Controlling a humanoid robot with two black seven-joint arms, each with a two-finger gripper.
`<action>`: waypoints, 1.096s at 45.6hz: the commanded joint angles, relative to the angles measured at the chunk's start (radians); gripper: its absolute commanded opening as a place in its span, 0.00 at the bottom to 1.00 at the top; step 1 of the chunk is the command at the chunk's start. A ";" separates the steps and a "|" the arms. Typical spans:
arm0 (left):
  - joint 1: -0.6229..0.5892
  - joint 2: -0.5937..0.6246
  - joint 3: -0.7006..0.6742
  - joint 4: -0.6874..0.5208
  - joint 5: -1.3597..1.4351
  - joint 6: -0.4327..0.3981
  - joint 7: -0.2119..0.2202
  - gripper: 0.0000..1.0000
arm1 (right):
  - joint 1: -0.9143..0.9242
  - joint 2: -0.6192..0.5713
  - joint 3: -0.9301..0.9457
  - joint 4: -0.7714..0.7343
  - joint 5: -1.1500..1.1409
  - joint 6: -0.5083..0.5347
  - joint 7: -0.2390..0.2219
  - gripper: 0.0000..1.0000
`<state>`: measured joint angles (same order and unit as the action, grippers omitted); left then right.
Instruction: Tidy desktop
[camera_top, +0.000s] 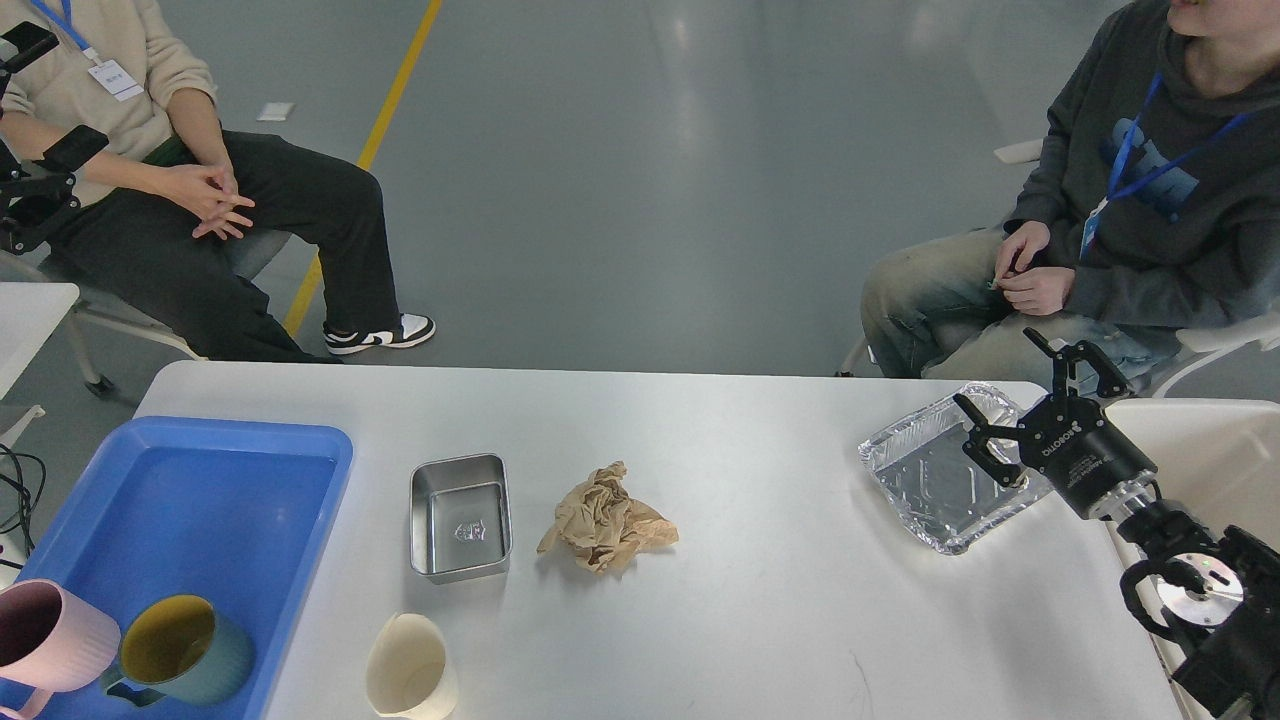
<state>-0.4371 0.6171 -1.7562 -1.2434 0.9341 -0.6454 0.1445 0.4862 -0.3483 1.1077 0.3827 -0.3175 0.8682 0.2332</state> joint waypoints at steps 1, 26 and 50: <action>0.005 -0.043 -0.067 -0.011 -0.003 0.015 -0.002 0.93 | 0.000 0.000 0.001 -0.001 0.000 0.000 0.000 1.00; 0.169 0.013 -0.085 -0.232 -0.026 0.067 0.122 0.94 | 0.006 0.008 0.000 0.002 0.000 -0.008 0.000 1.00; 0.693 0.771 -0.140 -0.366 -0.544 0.000 0.095 0.94 | -0.001 0.011 -0.008 0.004 0.000 -0.021 0.000 1.00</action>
<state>0.1942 1.2997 -1.8903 -1.5759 0.4539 -0.6235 0.2400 0.4871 -0.3329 1.1007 0.3858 -0.3175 0.8469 0.2332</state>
